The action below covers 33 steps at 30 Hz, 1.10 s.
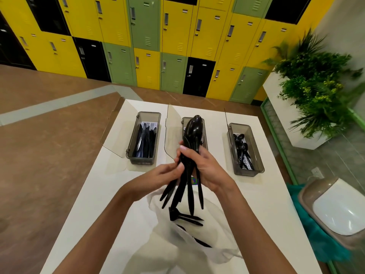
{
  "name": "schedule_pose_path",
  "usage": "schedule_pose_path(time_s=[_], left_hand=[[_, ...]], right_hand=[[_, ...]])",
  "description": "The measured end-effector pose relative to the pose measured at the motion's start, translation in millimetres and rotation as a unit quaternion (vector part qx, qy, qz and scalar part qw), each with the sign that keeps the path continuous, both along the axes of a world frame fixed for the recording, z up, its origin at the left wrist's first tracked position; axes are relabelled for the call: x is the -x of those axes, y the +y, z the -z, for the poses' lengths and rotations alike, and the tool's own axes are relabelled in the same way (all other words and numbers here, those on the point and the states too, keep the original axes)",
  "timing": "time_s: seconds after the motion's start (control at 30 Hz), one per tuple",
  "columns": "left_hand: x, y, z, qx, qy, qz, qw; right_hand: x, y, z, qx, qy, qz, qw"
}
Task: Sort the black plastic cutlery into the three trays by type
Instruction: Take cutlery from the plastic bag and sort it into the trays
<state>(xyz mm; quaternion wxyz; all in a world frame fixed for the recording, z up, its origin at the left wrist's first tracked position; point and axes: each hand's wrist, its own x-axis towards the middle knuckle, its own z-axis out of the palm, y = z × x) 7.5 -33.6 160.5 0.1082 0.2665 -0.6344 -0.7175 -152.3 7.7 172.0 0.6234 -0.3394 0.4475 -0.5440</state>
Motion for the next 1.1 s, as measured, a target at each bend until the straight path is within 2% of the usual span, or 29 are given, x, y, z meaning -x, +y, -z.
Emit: schedule_pose_path(time_s=[0.1,0.2,0.3,0.53,0.73,0.97,1.1], left_hand=[[9,5,0,-0.041,-0.017,0.032,0.999],[11,8,10,-0.08,-0.012,0.023,0.996],[14,12,17,-0.128,0.023,-0.011,0.991],[25,15,30,-0.114,0.035,-0.077,0.99],[27,13,34,-0.104,0.039,-0.087,0.99],[28,4,34,-0.126,0.069,-0.136,0.98],[25,-2,38,-0.129,0.067,-0.137,0.98]], right_hand=[[-8,-1,1,-0.005,-0.011,0.008,1.0],[-8,0,3,-0.004,0.068,0.003,0.998],[-5,3,9,-0.033,0.096,-0.018,0.995],[3,2,21,-0.079,0.127,-0.055,0.987],[7,-2,22,-0.103,0.17,-0.107,0.974],[6,-4,35,-0.073,0.147,-0.054,0.985],[9,-2,39,-0.037,0.203,-0.016,0.978]])
